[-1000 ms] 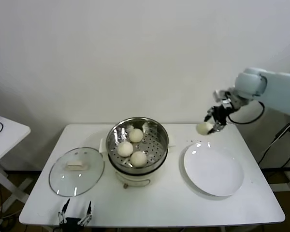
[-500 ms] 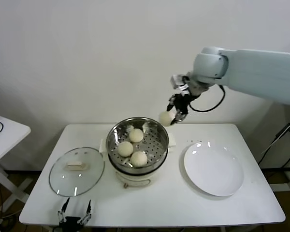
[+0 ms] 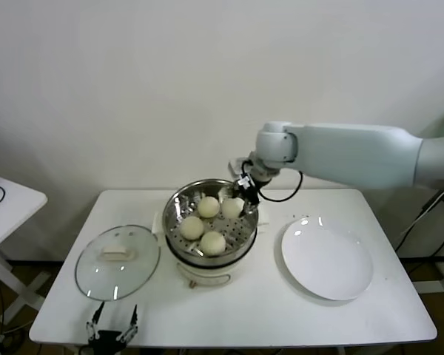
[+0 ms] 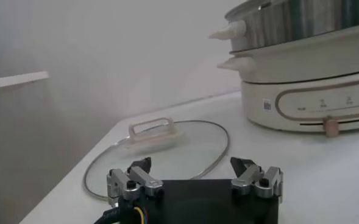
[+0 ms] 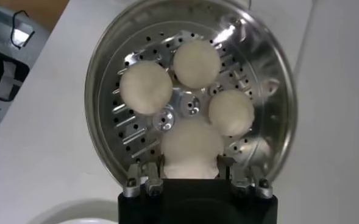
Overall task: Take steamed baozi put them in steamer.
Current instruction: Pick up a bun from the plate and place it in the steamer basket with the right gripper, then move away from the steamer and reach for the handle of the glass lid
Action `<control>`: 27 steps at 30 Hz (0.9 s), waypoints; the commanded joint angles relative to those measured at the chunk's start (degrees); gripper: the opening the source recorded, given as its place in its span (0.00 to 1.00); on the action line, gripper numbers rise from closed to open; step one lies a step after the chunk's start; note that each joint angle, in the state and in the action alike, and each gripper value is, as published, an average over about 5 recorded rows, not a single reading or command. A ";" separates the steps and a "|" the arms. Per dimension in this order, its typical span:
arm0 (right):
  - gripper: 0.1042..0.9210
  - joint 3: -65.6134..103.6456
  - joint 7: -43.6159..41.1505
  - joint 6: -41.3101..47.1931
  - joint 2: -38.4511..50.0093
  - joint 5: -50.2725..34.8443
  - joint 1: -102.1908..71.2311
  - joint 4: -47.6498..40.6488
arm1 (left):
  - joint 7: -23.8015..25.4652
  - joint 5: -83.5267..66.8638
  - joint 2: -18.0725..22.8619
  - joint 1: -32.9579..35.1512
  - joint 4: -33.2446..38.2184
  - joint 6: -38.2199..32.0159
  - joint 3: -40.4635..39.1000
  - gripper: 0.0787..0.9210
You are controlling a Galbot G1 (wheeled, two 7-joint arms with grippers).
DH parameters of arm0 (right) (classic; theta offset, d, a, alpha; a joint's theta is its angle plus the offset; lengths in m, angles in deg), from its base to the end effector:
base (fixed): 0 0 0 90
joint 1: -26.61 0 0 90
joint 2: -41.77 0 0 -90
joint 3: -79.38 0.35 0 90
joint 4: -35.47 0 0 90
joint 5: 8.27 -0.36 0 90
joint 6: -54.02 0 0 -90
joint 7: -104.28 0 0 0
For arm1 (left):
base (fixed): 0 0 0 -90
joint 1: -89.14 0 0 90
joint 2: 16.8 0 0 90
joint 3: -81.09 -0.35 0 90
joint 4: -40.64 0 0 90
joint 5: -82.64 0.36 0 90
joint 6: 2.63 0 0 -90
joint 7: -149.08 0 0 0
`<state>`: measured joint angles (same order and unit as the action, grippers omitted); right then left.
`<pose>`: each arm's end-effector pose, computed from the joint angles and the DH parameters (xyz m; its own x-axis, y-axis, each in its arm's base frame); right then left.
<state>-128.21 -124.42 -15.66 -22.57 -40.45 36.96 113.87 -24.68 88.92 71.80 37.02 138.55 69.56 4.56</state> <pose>0.5370 0.0988 -0.0679 -0.2009 -0.2346 0.9511 -0.9036 -0.3305 -0.2724 0.0905 0.0904 -0.4484 -0.9724 -0.0614 0.2250 -0.0077 0.9727 0.2321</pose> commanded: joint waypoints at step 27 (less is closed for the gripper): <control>0.88 2.20 2.48 0.93 7.65 -8.24 8.12 2.33 | -0.59 -2.02 -0.38 -0.16 1.84 0.48 -0.04 0.88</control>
<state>-125.66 -122.42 -15.27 -21.29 -39.15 35.36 113.24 -24.86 88.68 71.84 36.92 139.06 69.51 4.58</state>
